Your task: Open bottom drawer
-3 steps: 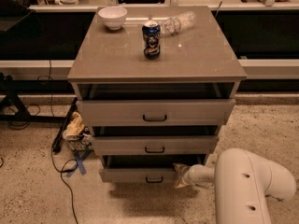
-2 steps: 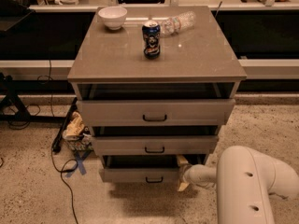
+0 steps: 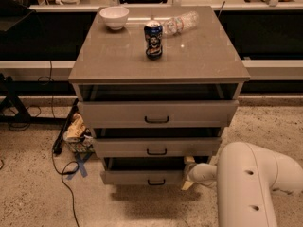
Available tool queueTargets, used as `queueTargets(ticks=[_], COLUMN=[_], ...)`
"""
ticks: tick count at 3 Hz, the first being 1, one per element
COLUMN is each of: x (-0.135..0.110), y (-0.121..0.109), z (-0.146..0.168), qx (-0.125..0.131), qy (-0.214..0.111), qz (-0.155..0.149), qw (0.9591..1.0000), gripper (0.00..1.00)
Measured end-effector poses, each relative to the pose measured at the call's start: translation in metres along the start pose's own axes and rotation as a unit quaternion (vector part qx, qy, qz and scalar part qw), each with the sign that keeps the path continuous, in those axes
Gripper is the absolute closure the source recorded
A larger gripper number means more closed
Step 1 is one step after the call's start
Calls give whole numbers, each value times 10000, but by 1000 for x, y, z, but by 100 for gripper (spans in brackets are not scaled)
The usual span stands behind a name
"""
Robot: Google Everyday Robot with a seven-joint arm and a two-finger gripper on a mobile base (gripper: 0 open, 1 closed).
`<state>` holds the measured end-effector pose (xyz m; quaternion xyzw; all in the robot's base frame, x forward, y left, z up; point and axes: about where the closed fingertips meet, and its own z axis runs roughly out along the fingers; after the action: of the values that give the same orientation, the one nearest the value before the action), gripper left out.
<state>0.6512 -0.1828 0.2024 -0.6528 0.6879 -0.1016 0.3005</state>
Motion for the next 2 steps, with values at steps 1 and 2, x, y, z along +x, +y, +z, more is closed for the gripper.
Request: queueTargets(ticks=[1,2], x=[10,15], y=[6,16], z=[3,7], qx=[-217,-481], qy=[231,443], qz=[288,435], qw=[9991,9969], gripper=[0,19])
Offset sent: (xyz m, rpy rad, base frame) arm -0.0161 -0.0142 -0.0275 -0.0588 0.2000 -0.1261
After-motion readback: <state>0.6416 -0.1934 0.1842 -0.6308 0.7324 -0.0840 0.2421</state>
